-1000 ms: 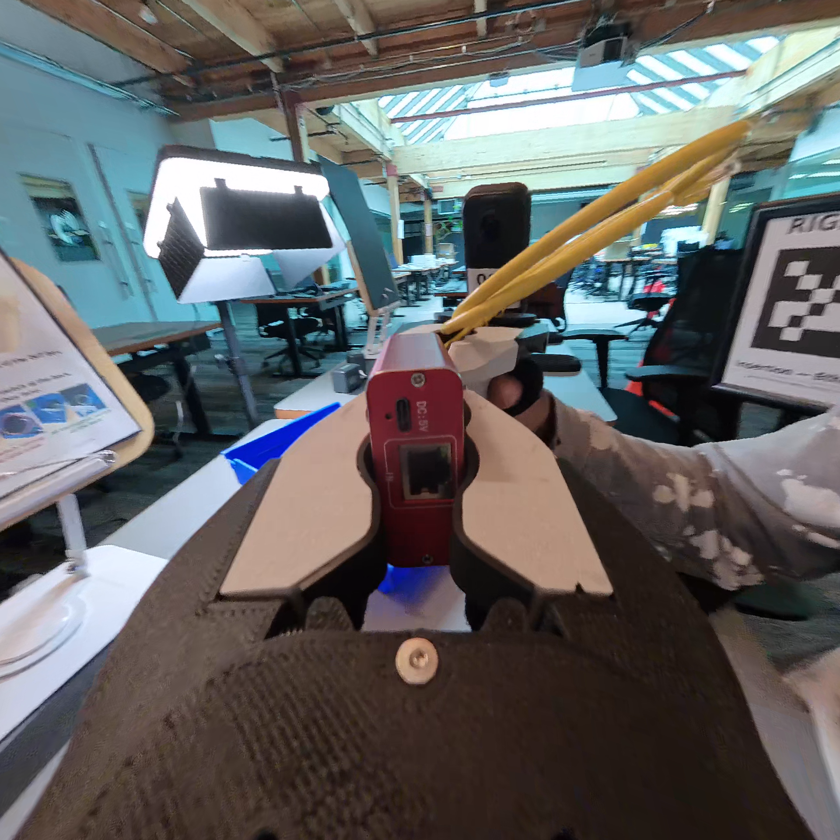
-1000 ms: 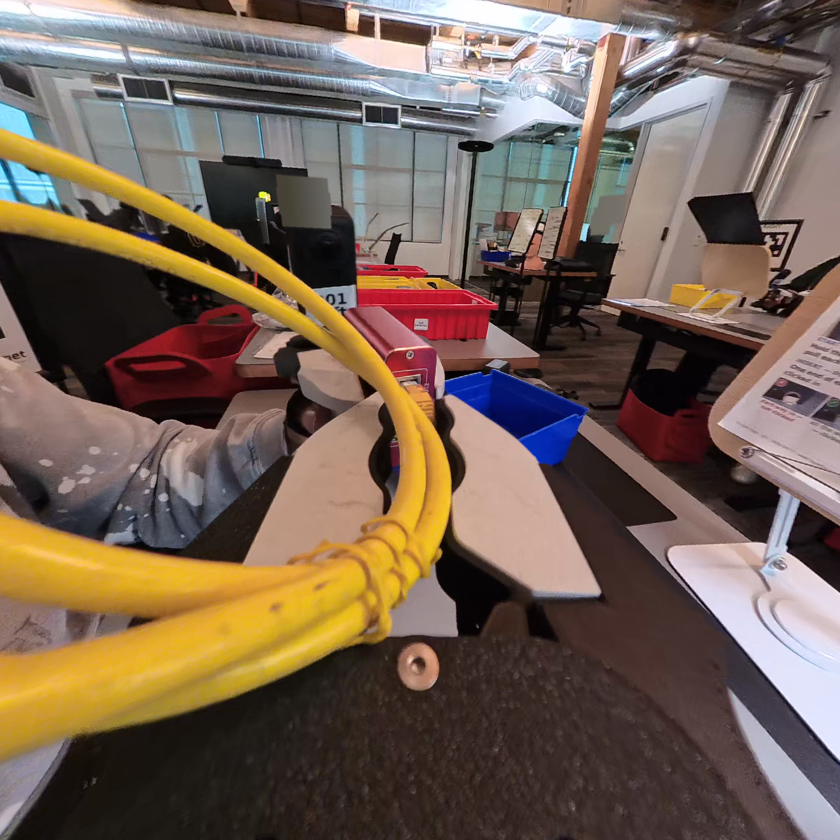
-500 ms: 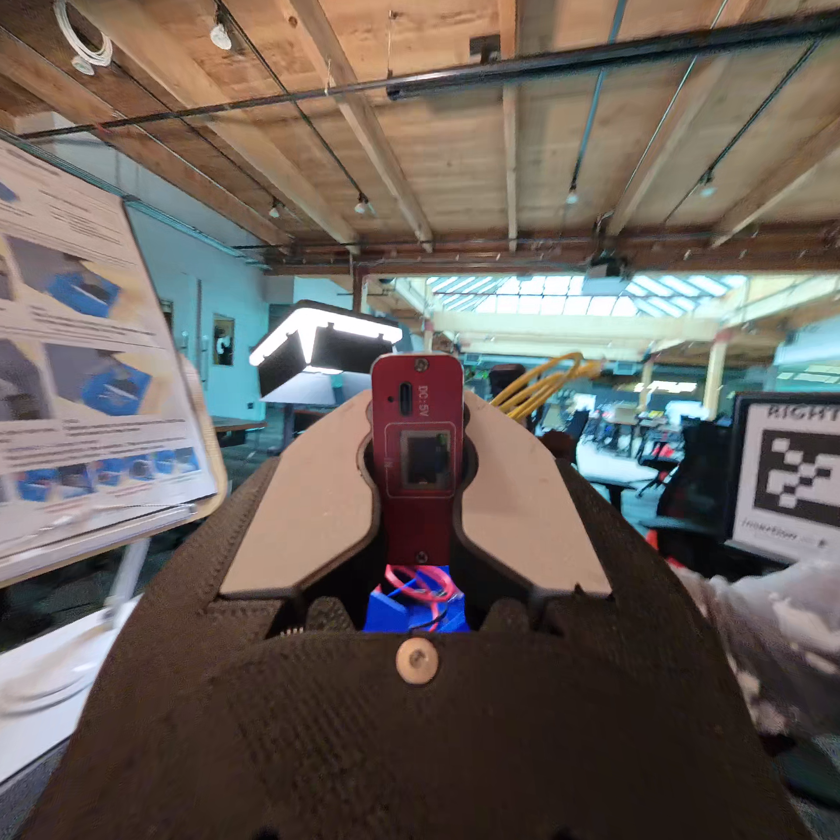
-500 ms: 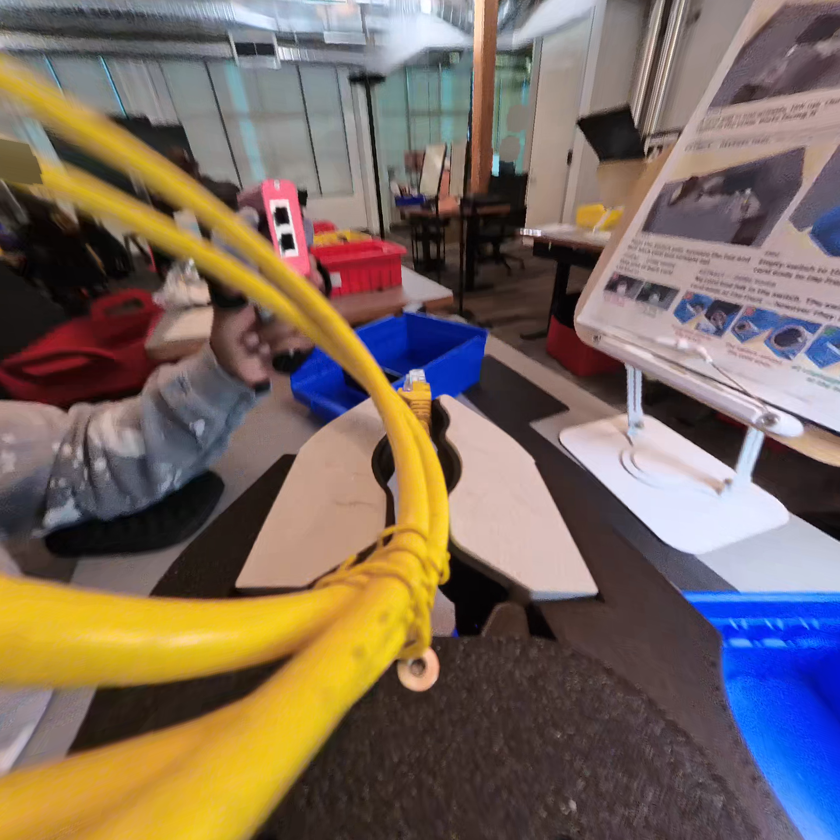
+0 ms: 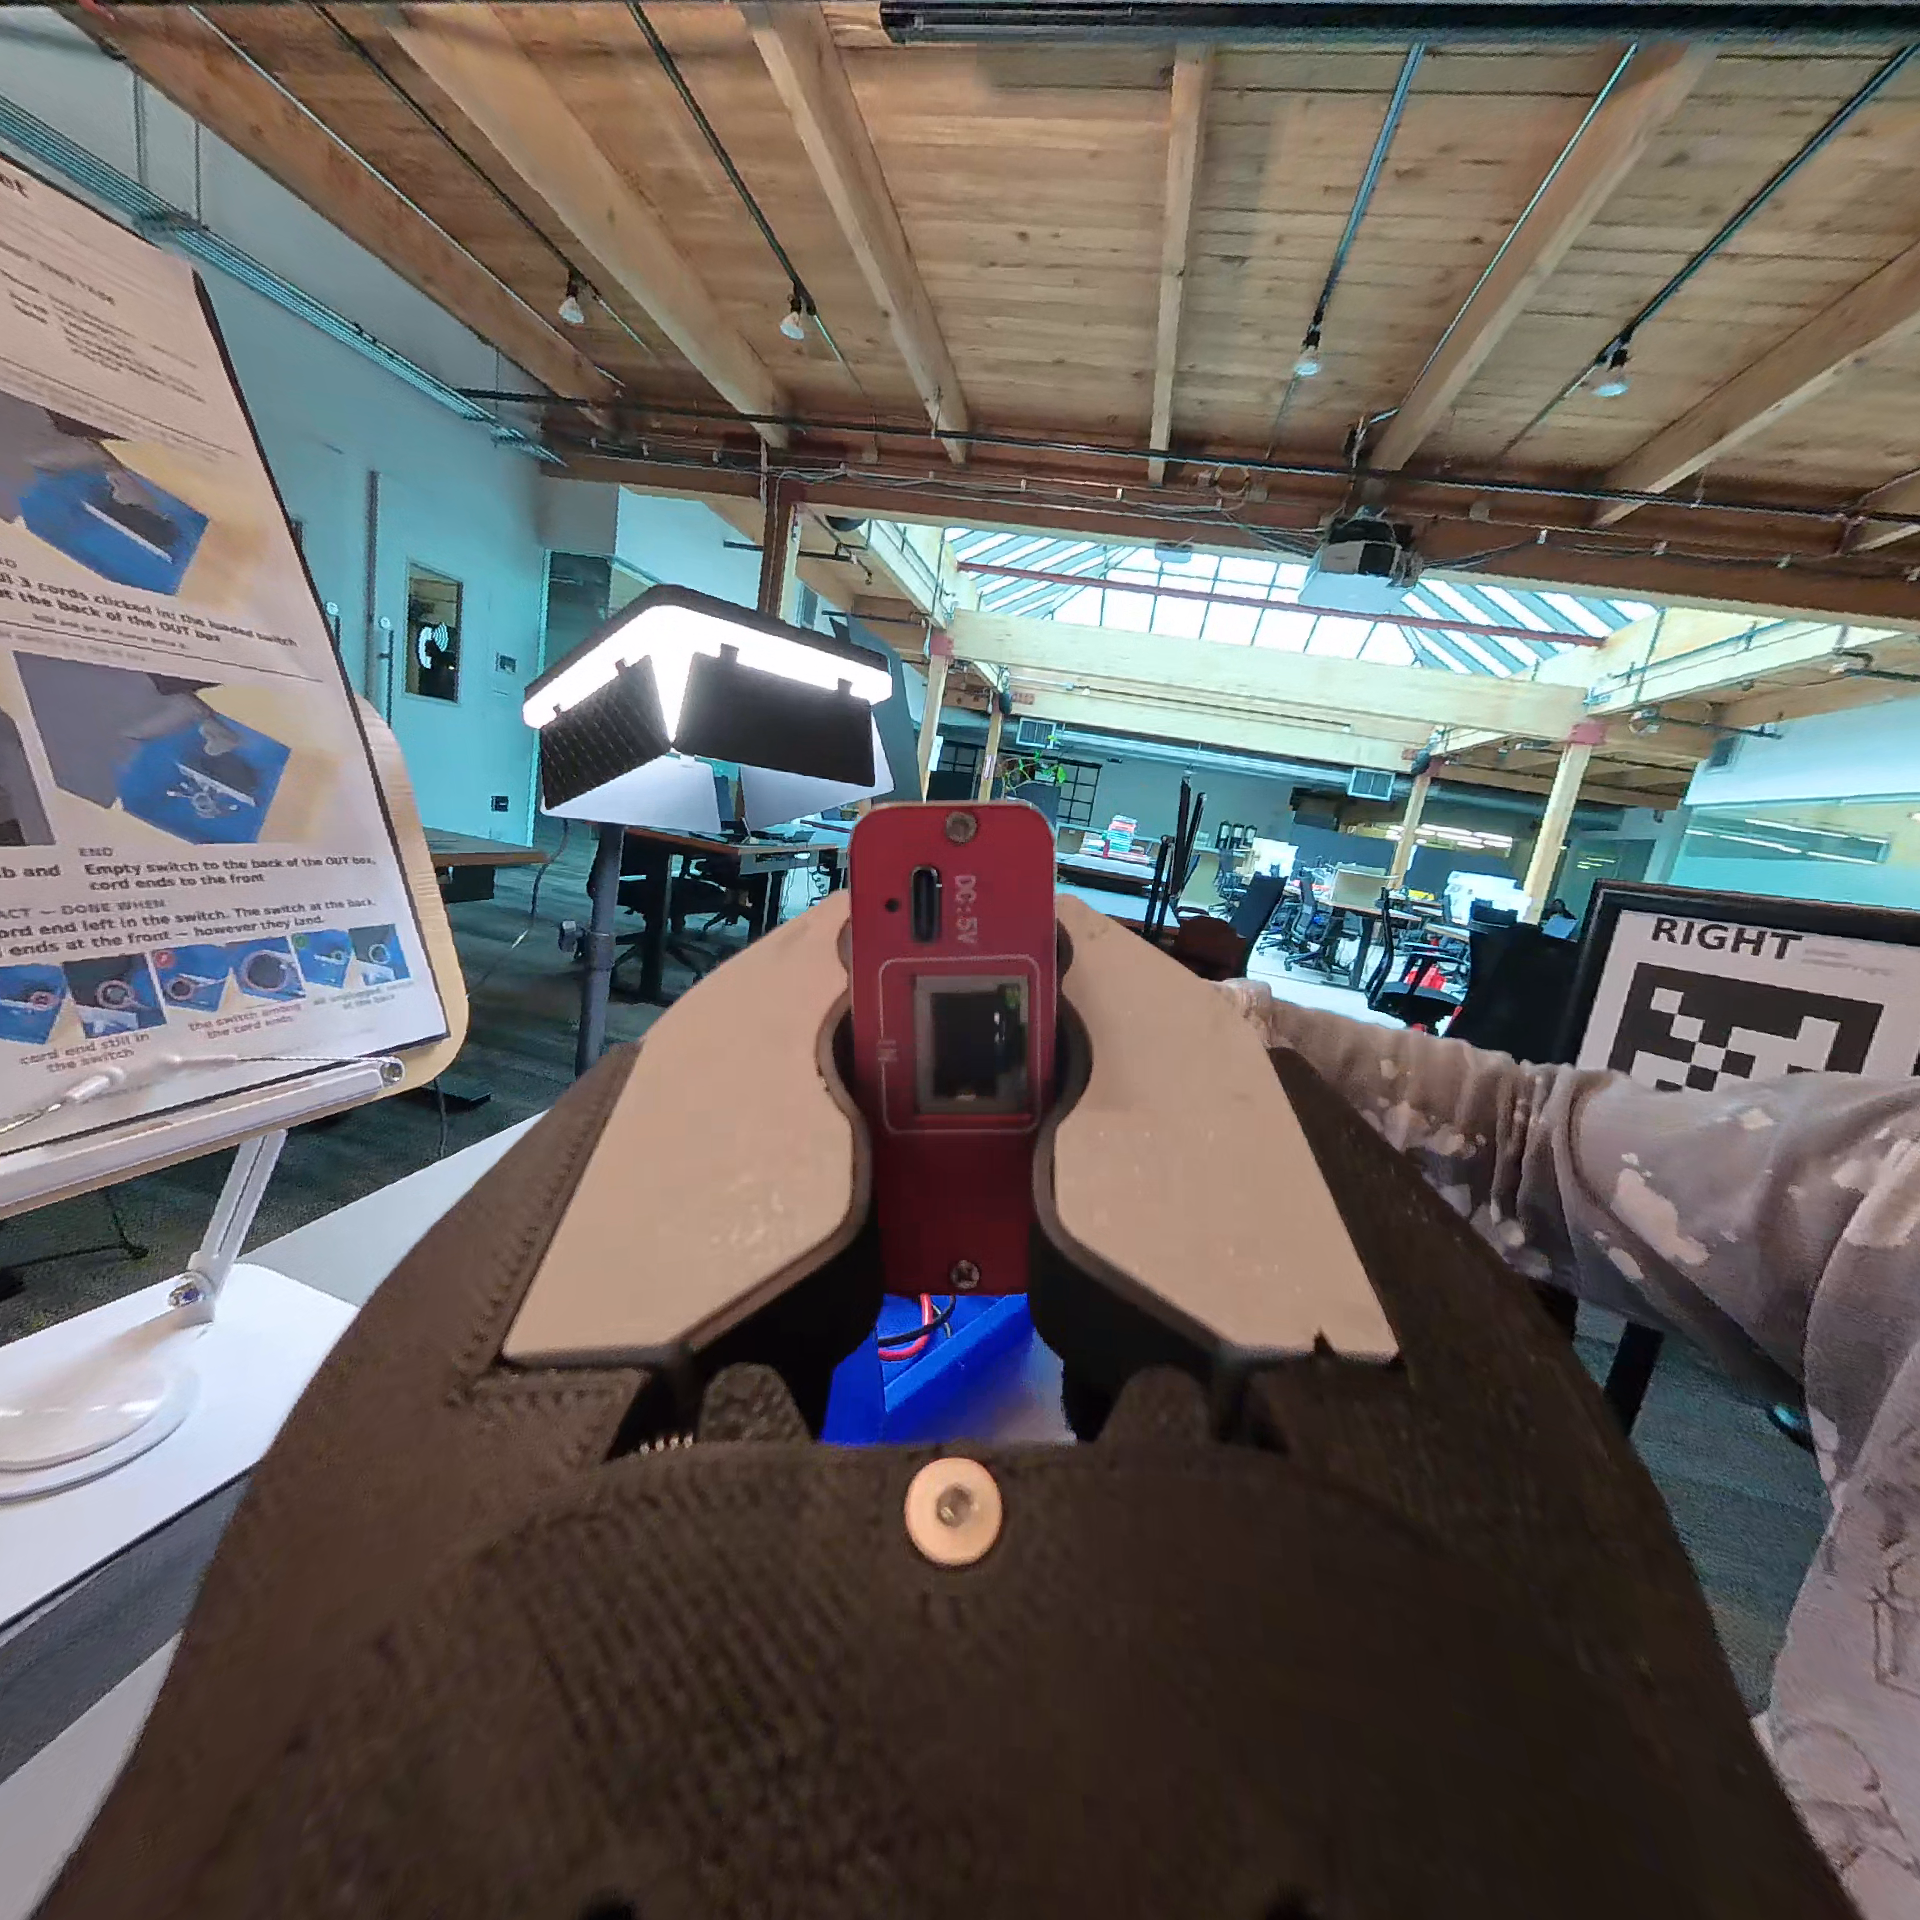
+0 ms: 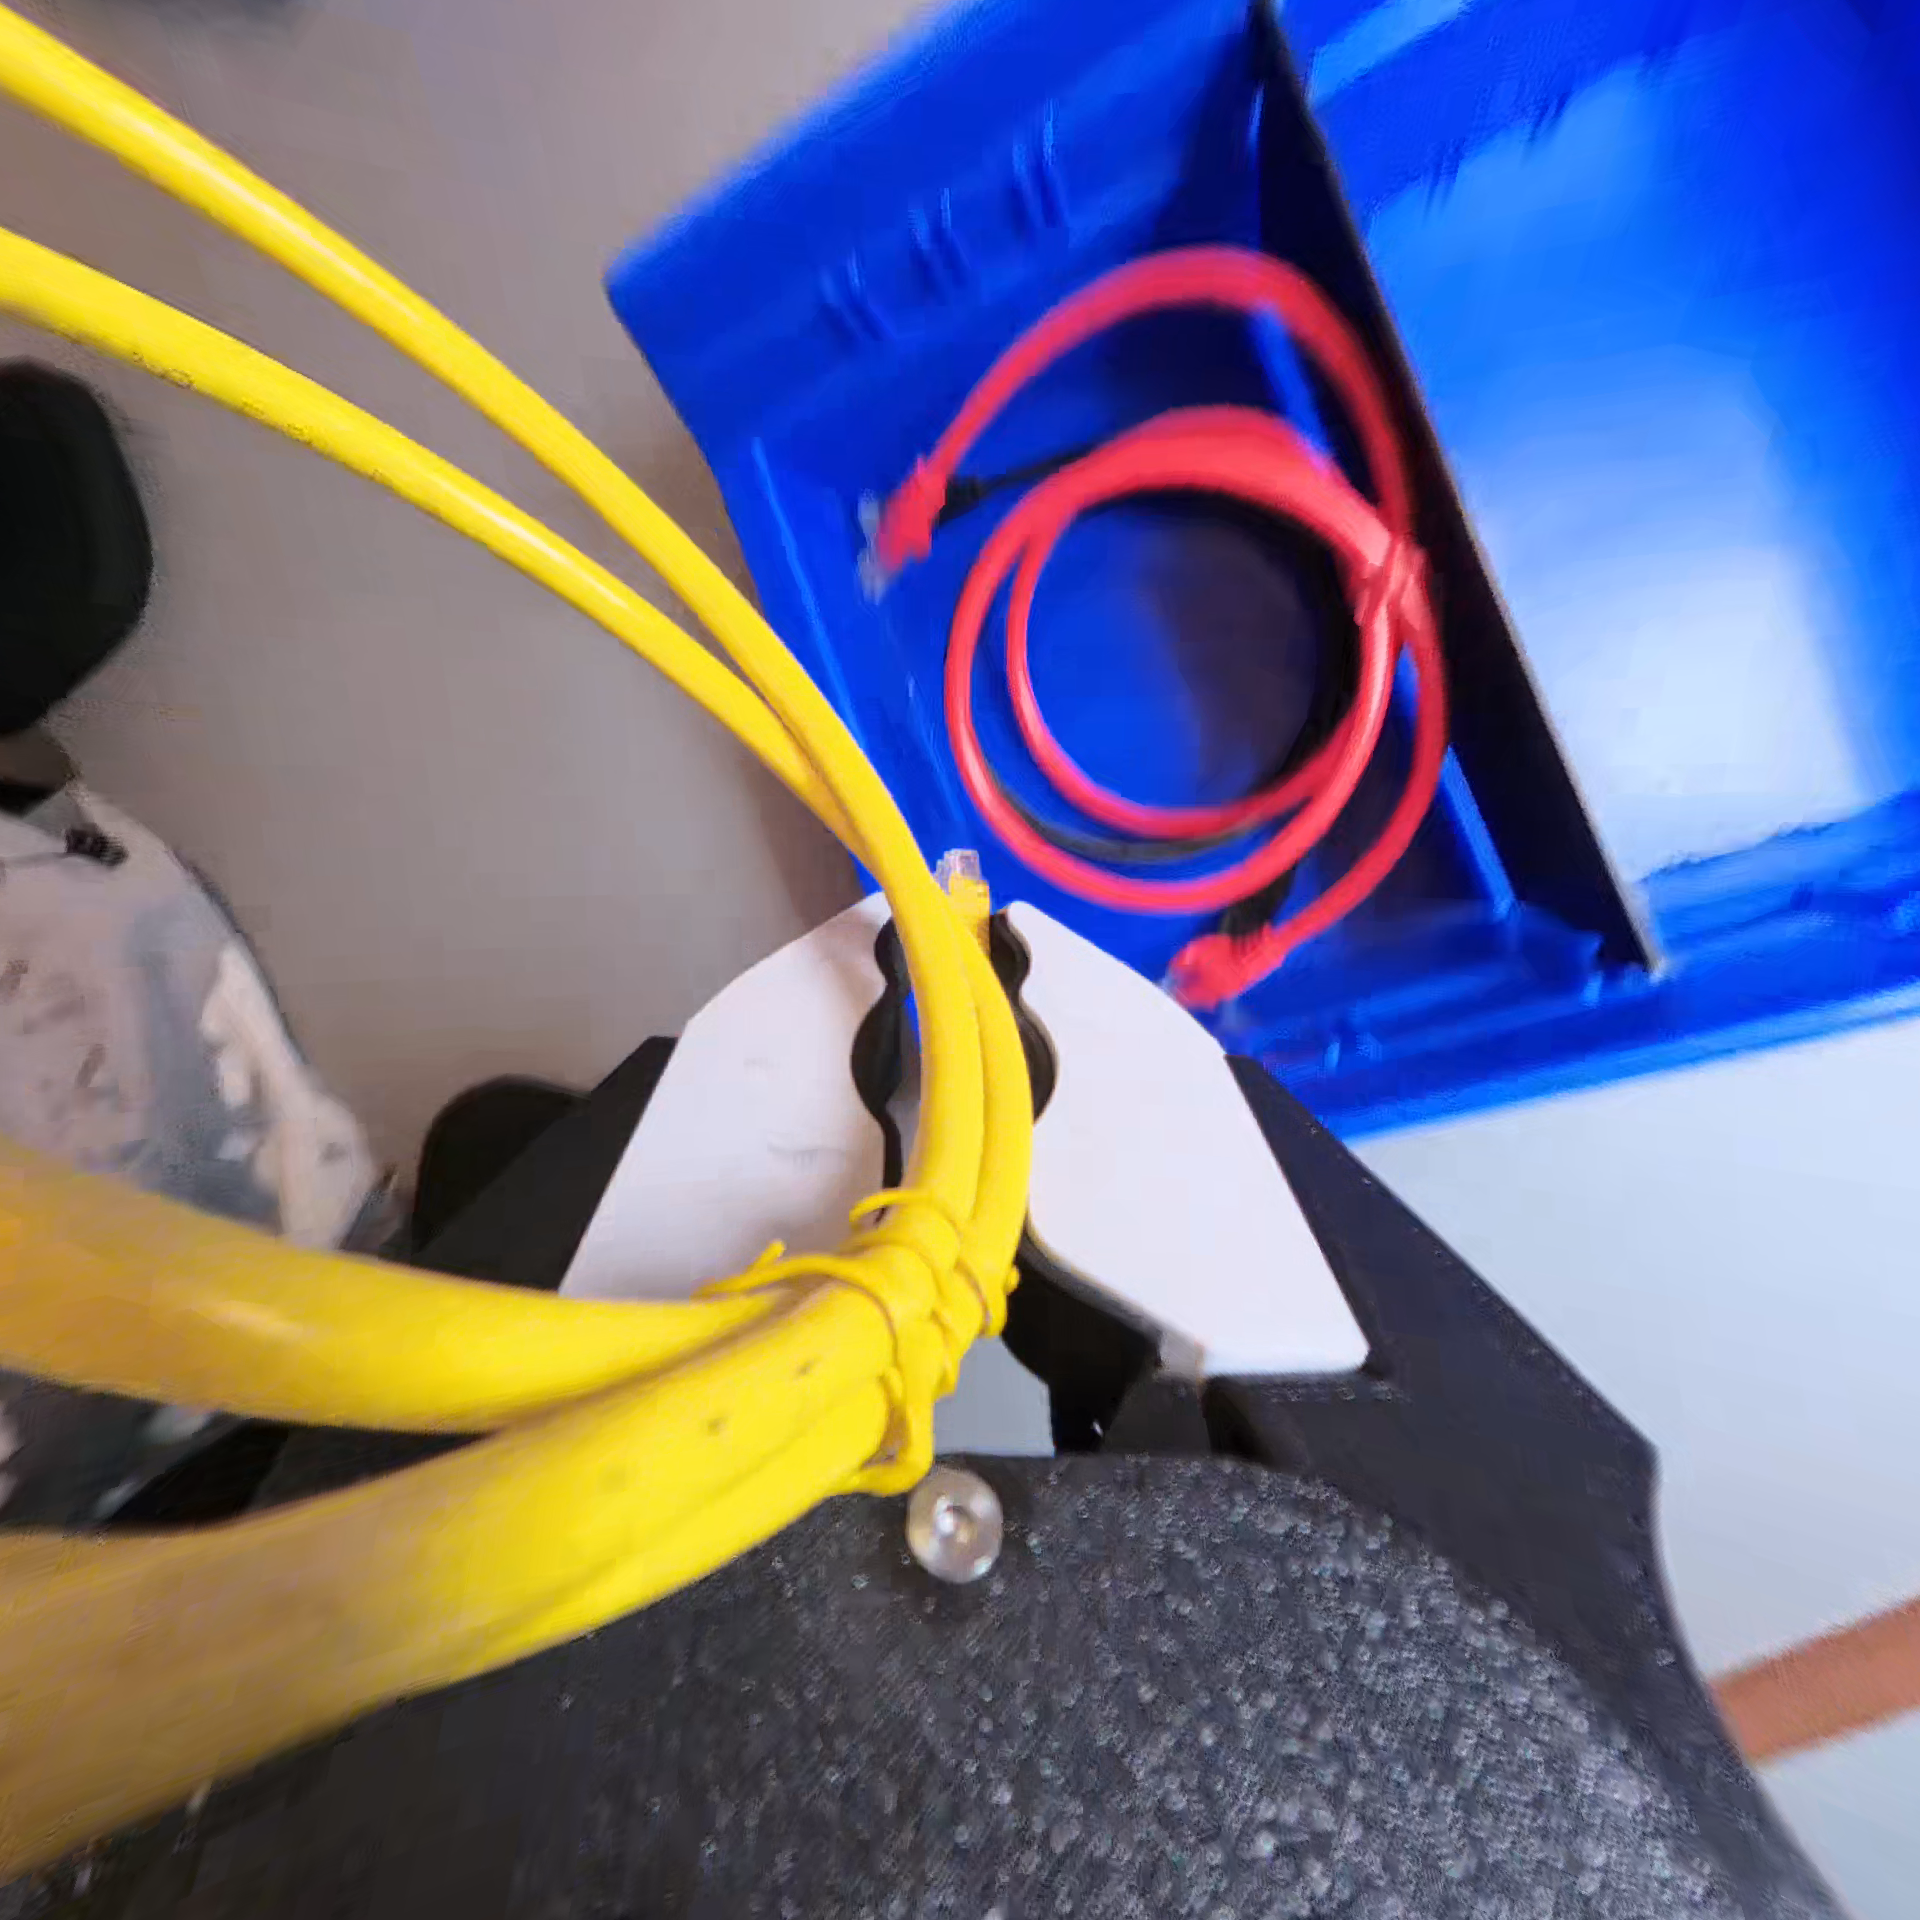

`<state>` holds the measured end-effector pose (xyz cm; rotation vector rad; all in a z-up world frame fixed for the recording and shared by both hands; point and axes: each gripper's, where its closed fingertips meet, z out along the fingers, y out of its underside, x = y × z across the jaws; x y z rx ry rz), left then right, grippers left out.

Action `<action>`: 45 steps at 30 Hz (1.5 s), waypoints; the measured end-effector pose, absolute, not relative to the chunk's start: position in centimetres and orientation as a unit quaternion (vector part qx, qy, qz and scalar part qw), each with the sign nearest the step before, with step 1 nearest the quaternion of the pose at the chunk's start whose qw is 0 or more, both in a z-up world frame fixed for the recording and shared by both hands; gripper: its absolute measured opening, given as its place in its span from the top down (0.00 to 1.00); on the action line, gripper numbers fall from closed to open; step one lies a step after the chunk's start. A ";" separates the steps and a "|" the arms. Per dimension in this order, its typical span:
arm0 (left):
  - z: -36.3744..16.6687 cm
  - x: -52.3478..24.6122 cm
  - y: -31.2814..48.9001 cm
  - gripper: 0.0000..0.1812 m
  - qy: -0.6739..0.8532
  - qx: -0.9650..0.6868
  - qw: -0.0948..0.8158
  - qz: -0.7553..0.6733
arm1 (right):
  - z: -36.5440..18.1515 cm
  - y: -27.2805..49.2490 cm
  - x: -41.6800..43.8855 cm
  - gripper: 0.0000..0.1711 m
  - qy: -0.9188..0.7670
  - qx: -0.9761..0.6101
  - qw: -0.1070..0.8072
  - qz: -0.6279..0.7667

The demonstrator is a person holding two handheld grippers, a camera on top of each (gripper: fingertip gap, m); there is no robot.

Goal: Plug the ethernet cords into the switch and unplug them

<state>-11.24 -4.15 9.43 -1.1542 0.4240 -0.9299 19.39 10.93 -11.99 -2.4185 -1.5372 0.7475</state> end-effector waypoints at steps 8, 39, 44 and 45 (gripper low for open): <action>9.0 -10.6 -3.8 0.84 0.194 -0.526 0.708 -0.430 | -14.3 9.4 23.3 0.92 -0.463 -0.858 -0.073 0.210; 0.4 -3.0 0.9 0.84 0.132 -0.669 0.553 -0.480 | -0.8 0.3 0.2 0.54 -0.688 -0.461 0.561 0.026; -1.5 -0.2 0.9 0.84 0.154 -0.689 0.526 -0.474 | -3.4 0.2 -2.9 0.54 -0.719 -0.447 0.532 -0.008; -1.8 0.1 0.9 0.84 0.156 -0.694 0.523 -0.471 | -3.8 0.8 -3.0 0.57 -0.719 -0.445 0.533 -0.029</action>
